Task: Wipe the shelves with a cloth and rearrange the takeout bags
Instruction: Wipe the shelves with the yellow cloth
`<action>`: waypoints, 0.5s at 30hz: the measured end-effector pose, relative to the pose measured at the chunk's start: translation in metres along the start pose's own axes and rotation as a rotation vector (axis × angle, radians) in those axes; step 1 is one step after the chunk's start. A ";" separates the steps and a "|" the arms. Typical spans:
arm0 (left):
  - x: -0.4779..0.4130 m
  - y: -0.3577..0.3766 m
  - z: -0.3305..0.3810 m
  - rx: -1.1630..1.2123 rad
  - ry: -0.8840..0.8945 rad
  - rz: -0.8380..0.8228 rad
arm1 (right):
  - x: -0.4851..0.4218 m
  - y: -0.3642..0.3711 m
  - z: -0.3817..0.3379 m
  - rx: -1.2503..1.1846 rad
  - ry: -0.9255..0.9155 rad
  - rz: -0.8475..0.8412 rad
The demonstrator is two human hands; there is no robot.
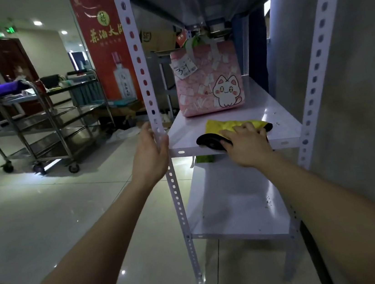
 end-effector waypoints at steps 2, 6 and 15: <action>-0.030 0.002 0.006 0.039 0.015 0.076 | 0.002 0.001 0.002 0.014 -0.009 0.040; -0.082 0.002 0.025 0.080 0.065 0.208 | 0.011 0.001 -0.002 0.051 0.015 0.070; -0.088 0.023 0.016 0.148 0.045 0.261 | -0.043 0.008 -0.035 -0.030 0.018 -0.140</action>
Point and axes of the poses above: each hand's wrist, its own x-axis away from the middle knuckle, its own y-axis out of the palm, z = x × y, the point moved 4 cm from there along -x, towards the middle knuckle, and after that the axes turned 3 degrees about y, right-handed, at the moved point
